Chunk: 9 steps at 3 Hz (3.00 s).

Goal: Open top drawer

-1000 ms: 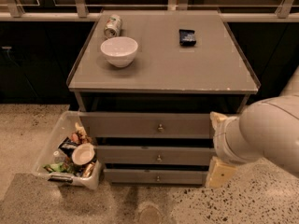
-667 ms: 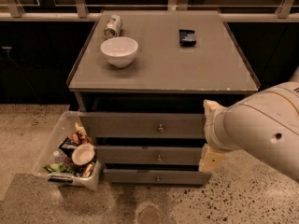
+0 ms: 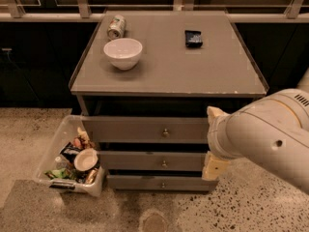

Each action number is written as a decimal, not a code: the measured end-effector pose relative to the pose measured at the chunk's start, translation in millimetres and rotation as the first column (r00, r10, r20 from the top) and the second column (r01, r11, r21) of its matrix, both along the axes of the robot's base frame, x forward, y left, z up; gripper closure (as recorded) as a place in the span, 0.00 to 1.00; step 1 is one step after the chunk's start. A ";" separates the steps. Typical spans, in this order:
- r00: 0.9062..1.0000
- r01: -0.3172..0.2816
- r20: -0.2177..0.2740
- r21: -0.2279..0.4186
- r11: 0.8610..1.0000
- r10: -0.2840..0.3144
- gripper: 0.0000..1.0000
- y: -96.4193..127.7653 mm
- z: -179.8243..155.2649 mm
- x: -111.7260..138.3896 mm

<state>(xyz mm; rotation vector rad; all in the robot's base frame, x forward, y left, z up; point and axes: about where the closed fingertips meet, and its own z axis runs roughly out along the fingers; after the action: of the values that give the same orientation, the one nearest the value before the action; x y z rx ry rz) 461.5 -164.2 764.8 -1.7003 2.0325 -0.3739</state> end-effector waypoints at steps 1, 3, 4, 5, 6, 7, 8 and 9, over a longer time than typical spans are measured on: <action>0.999 0.008 -0.050 0.000 1.000 -0.008 0.00 7.7 -46.8 4.0; 0.999 0.035 -0.039 0.016 0.999 -0.035 0.00 5.6 -46.5 8.4; 0.999 0.014 0.032 0.031 0.999 -0.015 0.00 14.3 -48.0 41.5; 0.994 -0.030 0.103 0.032 0.999 0.027 0.00 24.4 -49.0 112.3; 0.994 -0.031 0.107 0.034 0.999 0.028 0.00 25.1 -47.6 115.0; 0.995 -0.028 0.102 0.038 0.999 0.024 0.00 25.9 -52.8 114.7; 0.997 -0.005 0.079 0.047 0.999 0.002 0.00 29.1 -79.9 113.7; 1.000 0.014 0.020 0.054 0.998 -0.015 0.00 37.6 -143.6 107.5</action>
Offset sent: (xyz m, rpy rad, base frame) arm 0.0035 0.0074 -0.0413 -0.0003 0.0439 -0.0027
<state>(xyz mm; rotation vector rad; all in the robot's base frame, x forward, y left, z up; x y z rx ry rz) 569.1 -126.6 621.2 -1.6446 2.0234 -0.3369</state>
